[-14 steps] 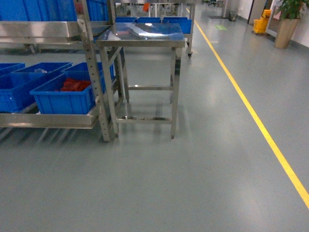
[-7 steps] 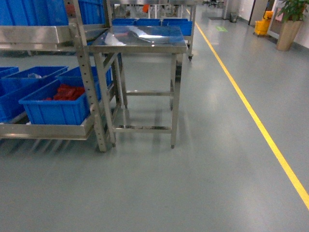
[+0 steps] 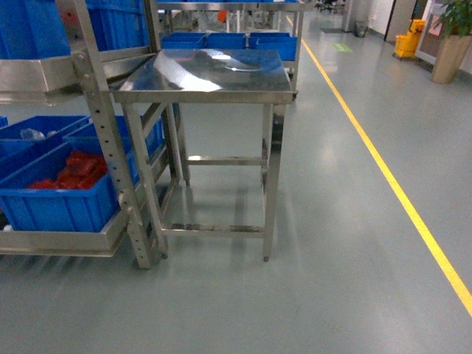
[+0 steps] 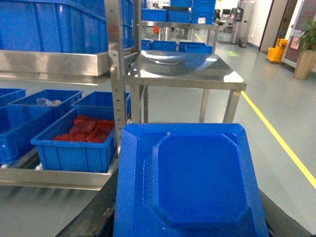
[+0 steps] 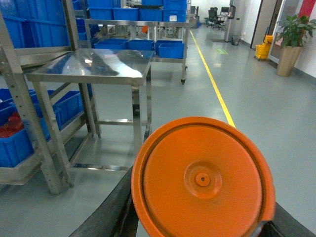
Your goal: Sort blue parts and orange caps into right shelf containers
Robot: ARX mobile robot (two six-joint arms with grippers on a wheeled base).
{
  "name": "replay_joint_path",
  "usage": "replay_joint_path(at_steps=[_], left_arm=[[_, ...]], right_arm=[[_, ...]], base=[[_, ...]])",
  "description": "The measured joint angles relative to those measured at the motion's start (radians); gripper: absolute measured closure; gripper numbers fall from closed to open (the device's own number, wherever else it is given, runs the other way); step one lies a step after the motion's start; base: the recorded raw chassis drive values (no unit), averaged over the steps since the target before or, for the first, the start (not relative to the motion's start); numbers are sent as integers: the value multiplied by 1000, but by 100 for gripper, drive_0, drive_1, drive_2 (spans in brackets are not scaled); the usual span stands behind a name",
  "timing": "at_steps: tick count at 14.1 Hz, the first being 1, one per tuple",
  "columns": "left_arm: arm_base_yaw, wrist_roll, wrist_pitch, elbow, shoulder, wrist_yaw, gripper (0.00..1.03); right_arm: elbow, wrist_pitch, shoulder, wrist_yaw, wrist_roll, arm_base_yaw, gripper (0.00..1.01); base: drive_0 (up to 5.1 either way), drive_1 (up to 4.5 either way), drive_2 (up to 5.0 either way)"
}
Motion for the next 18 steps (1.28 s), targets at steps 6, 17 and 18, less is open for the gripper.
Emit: replay_joint_path(at_steps=[6,17,18], left_arm=[[0,0,0,0,0,0,59],[0,0,-3,0,0,-1,59],[0,0,4,0,0,1,59]], right_arm=[[0,0,0,0,0,0,57],[0,0,0,0,0,0,57],[0,0,0,1,0,0,57]], base=[[0,431,-430],[-38,290,-237],[-483,254,254]])
